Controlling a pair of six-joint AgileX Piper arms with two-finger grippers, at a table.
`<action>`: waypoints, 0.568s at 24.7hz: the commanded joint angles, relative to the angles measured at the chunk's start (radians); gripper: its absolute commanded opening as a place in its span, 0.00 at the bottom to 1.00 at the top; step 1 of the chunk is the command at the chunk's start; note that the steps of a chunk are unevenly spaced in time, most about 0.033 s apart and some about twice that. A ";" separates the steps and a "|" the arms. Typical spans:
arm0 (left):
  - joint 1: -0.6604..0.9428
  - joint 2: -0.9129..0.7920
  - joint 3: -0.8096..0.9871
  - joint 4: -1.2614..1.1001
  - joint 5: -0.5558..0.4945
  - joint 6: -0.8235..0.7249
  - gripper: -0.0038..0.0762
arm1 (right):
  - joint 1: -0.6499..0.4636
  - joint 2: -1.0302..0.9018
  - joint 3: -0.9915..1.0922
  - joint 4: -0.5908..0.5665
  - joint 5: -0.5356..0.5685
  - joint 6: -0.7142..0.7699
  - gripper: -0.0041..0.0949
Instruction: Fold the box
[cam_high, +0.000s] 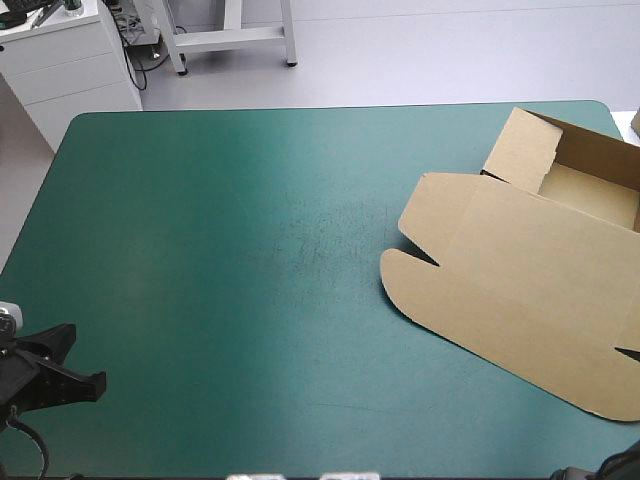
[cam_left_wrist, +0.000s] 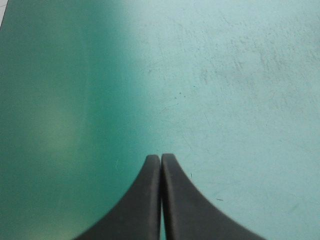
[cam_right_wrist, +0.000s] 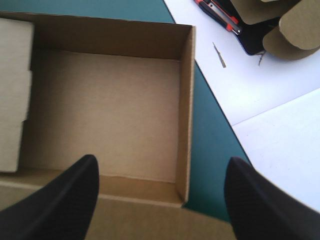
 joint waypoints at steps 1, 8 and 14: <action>-0.002 0.010 -0.020 0.006 -0.058 -0.007 0.02 | 0.030 -0.187 0.074 0.031 0.007 -0.032 0.51; -0.002 0.010 -0.020 0.006 -0.039 0.021 0.02 | 0.166 -0.457 0.299 0.103 -0.038 -0.083 0.03; -0.002 -0.045 0.010 0.009 -0.049 0.019 0.02 | 0.434 -0.763 0.625 0.121 -0.127 -0.157 0.02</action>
